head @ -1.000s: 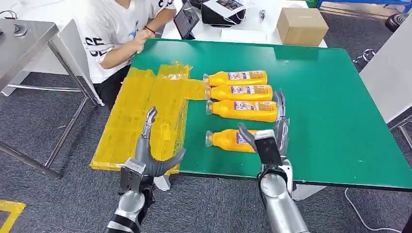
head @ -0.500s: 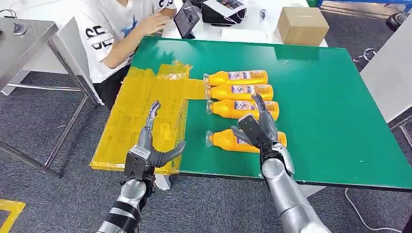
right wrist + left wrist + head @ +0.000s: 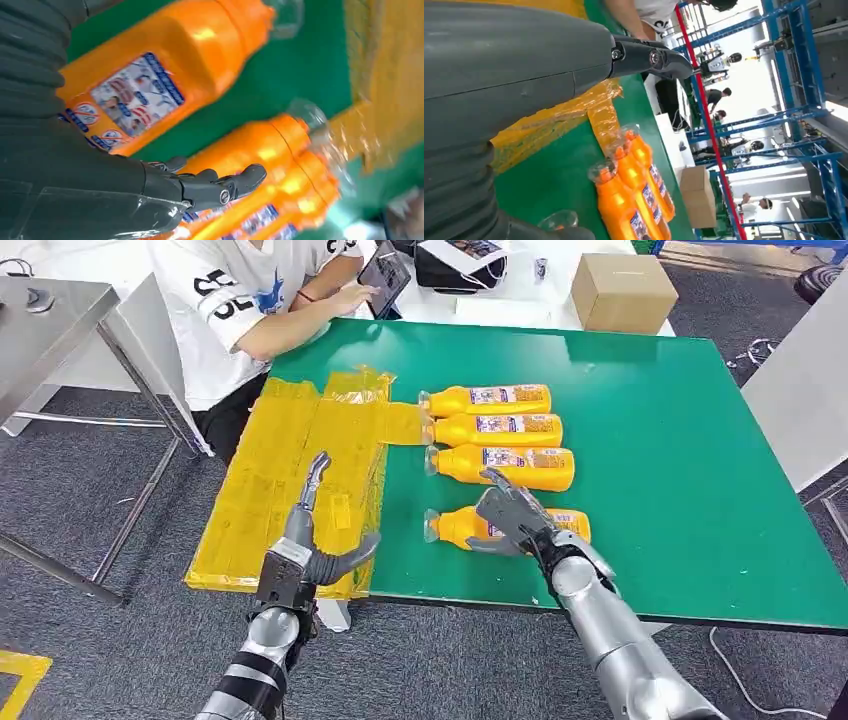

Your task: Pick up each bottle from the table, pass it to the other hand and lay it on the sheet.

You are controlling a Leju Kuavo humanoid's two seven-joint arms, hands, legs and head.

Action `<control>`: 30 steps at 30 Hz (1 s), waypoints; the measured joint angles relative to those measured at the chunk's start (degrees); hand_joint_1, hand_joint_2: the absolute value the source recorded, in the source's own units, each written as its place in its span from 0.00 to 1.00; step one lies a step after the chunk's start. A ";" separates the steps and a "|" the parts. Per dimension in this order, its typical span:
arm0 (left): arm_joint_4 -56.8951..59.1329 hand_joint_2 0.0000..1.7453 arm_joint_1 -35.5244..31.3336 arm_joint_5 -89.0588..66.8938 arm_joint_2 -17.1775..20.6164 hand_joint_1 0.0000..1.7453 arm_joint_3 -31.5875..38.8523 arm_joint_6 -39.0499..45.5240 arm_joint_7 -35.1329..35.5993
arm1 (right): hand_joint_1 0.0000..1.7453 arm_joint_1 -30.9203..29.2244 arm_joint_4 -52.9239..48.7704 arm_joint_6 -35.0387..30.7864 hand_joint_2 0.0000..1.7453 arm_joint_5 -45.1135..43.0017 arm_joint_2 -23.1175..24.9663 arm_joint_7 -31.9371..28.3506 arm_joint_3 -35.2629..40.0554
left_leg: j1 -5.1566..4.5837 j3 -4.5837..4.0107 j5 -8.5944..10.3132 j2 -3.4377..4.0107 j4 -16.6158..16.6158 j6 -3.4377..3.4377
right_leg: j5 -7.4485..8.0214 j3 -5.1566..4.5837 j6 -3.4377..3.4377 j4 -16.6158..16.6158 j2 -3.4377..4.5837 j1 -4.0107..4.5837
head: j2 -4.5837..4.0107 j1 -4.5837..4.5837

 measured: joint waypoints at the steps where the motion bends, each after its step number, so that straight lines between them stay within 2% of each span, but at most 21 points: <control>1: 0.30 1.00 -0.03 0.00 0.00 0.00 0.24 -0.17 -0.15 | 0.00 -0.36 0.07 1.44 1.00 -0.50 -1.04 0.56 0.80 | 0.00 0.00 0.00 0.00 0.00 0.00 | 0.00 0.00 0.01 -0.01 0.00 0.00 | 0.00 0.00; 6: 2.03 1.00 -0.26 -0.83 0.00 0.00 0.57 0.24 -1.20 | 0.00 -1.73 0.22 6.42 1.00 -3.38 -6.66 1.95 5.19 | -0.02 -0.02 0.00 -0.08 0.02 0.01 | 0.01 0.00 0.01 -0.01 -0.05 -0.01 | 0.00 -0.02; 16: 4.35 1.00 -0.69 -0.83 0.00 0.00 0.79 0.33 -1.51 | 0.00 -2.77 -2.54 9.66 1.00 -6.18 -15.87 5.23 12.31 | -0.01 -0.02 -0.01 -0.07 0.02 0.02 | 0.01 0.01 0.01 -0.01 -0.05 0.00 | 0.00 -0.02; 30: 6.47 1.00 -1.56 -0.66 -0.83 0.00 1.14 -0.72 -1.51 | 0.00 -3.63 -2.58 10.29 1.00 -5.94 -19.60 8.33 18.64 | -0.01 -0.02 -0.02 0.01 0.02 0.02 | 0.01 0.00 0.01 -0.02 -0.03 0.01 | 0.00 -0.02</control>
